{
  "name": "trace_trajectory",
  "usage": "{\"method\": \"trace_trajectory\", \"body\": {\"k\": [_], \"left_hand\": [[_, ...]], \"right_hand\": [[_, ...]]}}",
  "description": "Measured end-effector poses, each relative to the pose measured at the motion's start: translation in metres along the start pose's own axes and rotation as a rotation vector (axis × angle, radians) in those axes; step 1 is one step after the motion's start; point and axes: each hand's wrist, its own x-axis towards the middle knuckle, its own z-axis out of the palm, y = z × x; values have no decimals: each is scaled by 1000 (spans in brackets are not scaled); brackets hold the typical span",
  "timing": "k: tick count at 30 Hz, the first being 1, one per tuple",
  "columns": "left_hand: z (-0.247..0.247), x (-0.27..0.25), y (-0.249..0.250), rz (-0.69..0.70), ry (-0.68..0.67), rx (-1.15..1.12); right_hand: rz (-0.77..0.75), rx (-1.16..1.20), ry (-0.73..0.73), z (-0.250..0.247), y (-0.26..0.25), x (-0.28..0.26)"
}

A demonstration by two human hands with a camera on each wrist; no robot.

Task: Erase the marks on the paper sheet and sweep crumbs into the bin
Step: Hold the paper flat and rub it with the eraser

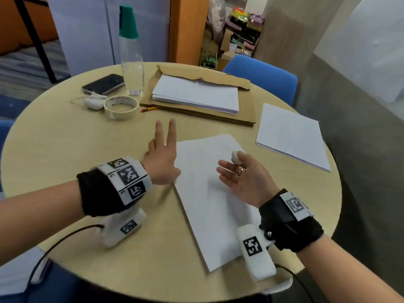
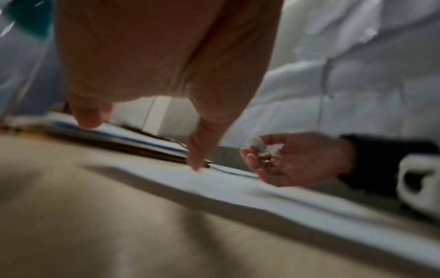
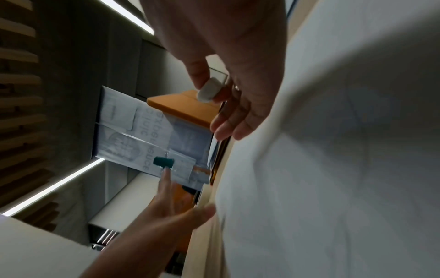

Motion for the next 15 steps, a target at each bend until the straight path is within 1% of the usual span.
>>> {"method": "trace_trajectory", "body": {"k": [1, 2, 3, 5, 6, 7, 8, 9, 10, 12, 14, 15], "left_hand": [[-3, -2, 1, 69, -2, 179], [-3, 1, 0, 126, -49, 320], [-3, 5, -1, 152, -119, 413], [-2, 11, 0, 140, -233, 488], [-2, 15, 0, 137, -264, 519], [-3, 17, 1, 136, -291, 545], [-4, 19, 2, 141, -311, 559], [-5, 20, 2, 144, -327, 554], [-5, 21, 0, 146, -341, 548], [-5, 24, -3, 164, -357, 548], [-6, 24, -4, 192, -362, 573], [-6, 24, -4, 200, -362, 592]], "right_hand": [[43, -14, -37, 4, 5, -2], [82, -21, -77, 7, 9, -3], [120, -20, -122, 11, 14, -4], [202, -14, -225, 19, 23, -6], [238, -29, -276, 22, 28, -6], [260, -59, -309, 22, 32, -5], [267, -88, -311, 20, 32, -2], [254, -101, -273, 16, 30, 2], [219, -88, -188, 9, 25, 8], [100, 25, 52, -14, 7, 24], [-64, 163, 283, -39, -12, 36], [-144, 192, 395, -50, -20, 40]]}}
